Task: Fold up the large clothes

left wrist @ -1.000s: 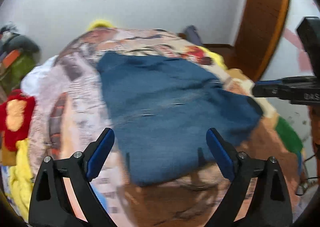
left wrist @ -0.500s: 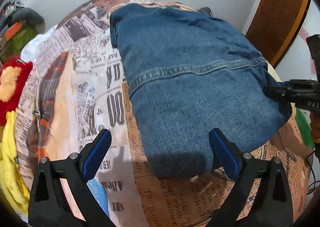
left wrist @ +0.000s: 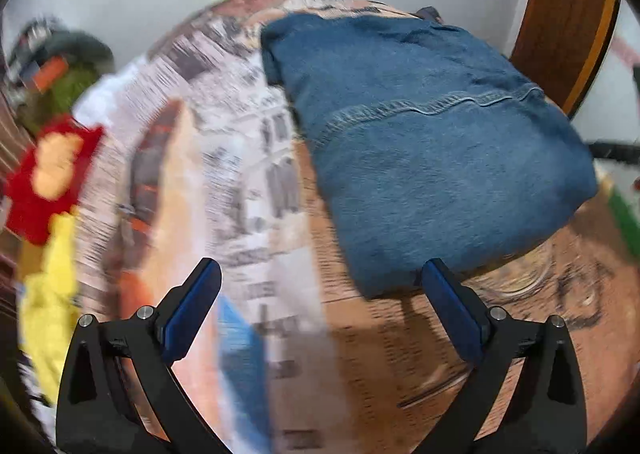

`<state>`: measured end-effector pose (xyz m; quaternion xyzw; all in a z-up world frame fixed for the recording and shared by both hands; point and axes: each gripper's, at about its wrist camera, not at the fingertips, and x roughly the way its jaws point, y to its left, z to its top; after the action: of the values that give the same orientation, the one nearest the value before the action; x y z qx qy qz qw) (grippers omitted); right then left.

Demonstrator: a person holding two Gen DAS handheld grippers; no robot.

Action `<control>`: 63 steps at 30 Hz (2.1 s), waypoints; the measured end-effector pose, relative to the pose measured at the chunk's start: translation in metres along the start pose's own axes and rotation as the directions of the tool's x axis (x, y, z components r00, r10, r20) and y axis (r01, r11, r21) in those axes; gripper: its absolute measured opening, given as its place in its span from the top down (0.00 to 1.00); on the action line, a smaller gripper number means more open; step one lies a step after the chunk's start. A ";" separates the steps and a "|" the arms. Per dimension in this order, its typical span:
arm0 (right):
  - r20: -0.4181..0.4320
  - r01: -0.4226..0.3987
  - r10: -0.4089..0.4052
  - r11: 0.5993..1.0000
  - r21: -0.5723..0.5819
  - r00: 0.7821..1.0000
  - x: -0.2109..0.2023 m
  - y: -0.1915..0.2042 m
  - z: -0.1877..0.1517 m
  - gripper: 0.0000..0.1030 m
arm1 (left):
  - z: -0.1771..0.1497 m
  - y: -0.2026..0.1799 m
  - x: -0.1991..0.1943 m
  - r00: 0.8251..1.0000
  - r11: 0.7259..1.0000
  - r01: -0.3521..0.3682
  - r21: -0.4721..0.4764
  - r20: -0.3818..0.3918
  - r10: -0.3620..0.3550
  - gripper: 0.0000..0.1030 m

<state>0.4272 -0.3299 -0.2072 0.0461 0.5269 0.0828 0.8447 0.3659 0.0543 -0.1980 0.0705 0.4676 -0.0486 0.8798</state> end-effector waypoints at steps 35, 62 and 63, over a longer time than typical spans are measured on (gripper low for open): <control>-0.217 -0.509 0.546 0.836 0.205 0.809 0.140 0.058 0.096 0.26 | 0.098 0.045 0.150 0.827 0.759 0.493 -0.426 -0.043 -0.561 0.00; -0.011 -0.458 0.461 0.879 -0.132 0.887 -0.039 0.196 0.104 0.61 | 0.094 0.105 -0.040 0.881 0.841 0.469 -0.269 0.208 -0.425 0.47; -0.009 -0.465 0.468 0.874 -0.143 0.884 -0.043 0.207 0.103 0.61 | 0.088 0.113 -0.050 0.885 0.846 0.460 -0.269 0.220 -0.411 0.47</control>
<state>0.4819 -0.1342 -0.0897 0.1129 0.4820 0.3203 0.8077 0.4266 0.1514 -0.0988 -0.1824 0.4037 -0.1776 0.8787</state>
